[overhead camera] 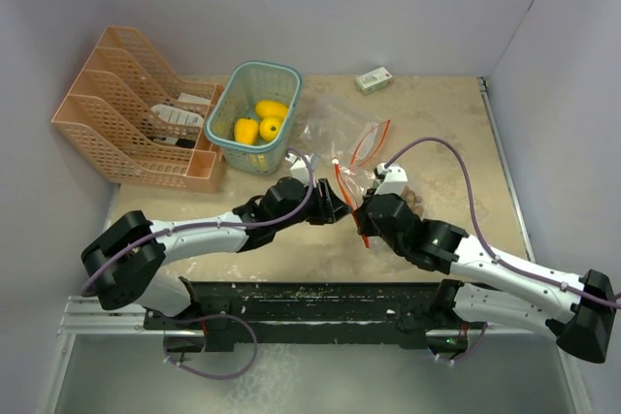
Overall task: Open the zip-top bag and remove the fake food
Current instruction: Open the zipper of the food storage bag at the center of the board.
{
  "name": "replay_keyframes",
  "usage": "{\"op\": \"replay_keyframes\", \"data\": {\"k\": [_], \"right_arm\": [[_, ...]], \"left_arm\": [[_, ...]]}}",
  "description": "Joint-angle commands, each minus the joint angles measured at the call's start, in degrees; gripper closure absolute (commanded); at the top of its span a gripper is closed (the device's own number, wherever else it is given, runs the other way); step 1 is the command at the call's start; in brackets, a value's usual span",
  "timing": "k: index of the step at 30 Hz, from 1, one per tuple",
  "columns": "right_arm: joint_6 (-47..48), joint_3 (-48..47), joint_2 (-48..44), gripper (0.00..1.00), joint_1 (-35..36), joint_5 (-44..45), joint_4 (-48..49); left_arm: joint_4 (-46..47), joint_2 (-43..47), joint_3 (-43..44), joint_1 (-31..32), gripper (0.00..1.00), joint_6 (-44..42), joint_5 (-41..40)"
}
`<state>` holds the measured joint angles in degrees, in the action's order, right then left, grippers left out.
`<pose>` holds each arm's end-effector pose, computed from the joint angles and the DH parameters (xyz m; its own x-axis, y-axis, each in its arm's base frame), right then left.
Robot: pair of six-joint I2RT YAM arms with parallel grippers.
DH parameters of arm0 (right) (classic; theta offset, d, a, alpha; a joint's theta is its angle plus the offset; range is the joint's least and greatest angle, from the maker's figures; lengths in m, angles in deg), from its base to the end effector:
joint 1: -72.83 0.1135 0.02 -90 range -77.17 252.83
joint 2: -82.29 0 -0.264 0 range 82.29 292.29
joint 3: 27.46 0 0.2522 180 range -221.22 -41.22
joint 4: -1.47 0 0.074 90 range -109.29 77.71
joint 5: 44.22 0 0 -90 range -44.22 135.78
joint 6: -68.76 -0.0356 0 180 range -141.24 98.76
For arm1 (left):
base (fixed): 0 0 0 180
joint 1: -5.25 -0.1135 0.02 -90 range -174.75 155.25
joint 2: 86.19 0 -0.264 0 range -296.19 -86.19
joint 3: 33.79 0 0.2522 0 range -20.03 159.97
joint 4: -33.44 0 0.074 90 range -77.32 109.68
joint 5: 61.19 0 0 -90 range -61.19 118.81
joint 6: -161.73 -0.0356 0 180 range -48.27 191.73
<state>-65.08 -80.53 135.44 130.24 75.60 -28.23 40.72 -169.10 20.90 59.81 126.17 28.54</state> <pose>0.1253 0.1631 0.2723 -0.5382 0.2737 -0.7971 -0.1743 0.8892 0.4230 0.1810 -0.2541 0.2171 -0.7812 -0.3053 -0.5445 0.3037 0.5762 -0.7588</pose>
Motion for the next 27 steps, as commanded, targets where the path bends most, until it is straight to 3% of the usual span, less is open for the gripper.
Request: {"op": "replay_keyframes", "data": {"k": [1,19,23,27], "right_arm": [[-0.11,0.46,-1.35,1.00,-0.10,1.14,0.34],[0.20,1.54,-5.01,1.00,-0.10,-0.64,1.38],[0.50,1.03,-6.11,1.00,-0.10,0.25,0.75],[-0.07,0.19,-6.68,1.00,-0.11,3.23,-1.71]], "left_arm": [[2.60,1.89,2.59,0.23,0.53,-0.65,-1.20],[0.48,-4.84,7.74,0.19,0.54,-2.73,-1.50],[0.94,-6.25,7.65,0.19,0.65,-2.86,-0.93],[0.84,-7.40,7.06,0.19,0.89,-2.93,-0.44]]}}
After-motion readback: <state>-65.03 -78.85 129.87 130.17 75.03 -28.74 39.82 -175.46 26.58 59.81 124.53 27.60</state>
